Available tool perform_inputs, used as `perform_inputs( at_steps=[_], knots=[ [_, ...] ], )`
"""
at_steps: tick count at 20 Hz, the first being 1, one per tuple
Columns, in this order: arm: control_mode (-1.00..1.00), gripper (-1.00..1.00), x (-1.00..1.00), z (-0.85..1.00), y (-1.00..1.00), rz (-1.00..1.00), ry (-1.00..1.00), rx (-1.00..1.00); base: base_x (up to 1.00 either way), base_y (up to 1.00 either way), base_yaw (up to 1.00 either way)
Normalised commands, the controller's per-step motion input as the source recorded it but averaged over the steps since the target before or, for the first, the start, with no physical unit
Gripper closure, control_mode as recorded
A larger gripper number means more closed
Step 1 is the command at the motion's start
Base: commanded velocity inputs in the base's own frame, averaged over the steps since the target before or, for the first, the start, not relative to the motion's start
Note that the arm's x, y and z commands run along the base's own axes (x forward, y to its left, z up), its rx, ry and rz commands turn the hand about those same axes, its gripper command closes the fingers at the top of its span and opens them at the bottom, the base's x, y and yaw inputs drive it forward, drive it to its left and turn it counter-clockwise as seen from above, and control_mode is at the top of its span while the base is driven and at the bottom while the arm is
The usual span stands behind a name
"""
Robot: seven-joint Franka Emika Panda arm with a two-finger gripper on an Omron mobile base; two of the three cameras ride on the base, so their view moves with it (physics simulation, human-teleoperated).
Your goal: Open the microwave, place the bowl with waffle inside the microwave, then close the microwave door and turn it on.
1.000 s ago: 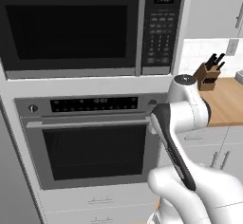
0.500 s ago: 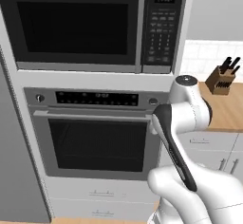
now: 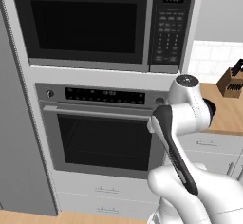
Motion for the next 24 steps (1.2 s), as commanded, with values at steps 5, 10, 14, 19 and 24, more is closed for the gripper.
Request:
perform_inputs(
  at_steps=[5,10,14,19,24],
  knots=[
    [-1.0,-1.0,0.12,0.6,0.65,-0.07,-0.25,0.01,0.0,0.0,0.0],
    [-1.0,-1.0,0.22,0.9,0.46,-0.14,-0.31,-0.01,0.0,0.0,0.0],
    [-1.0,-1.0,0.28,0.92,0.13,-0.22,-0.24,-0.12,0.0,0.0,0.0],
    [-1.0,-1.0,0.35,0.73,0.01,-0.23,-0.26,-0.06,0.0,0.0,0.0],
    [-1.0,-1.0,0.46,0.82,0.02,-0.06,0.02,-0.05,0.0,0.0,0.0]
  ],
)
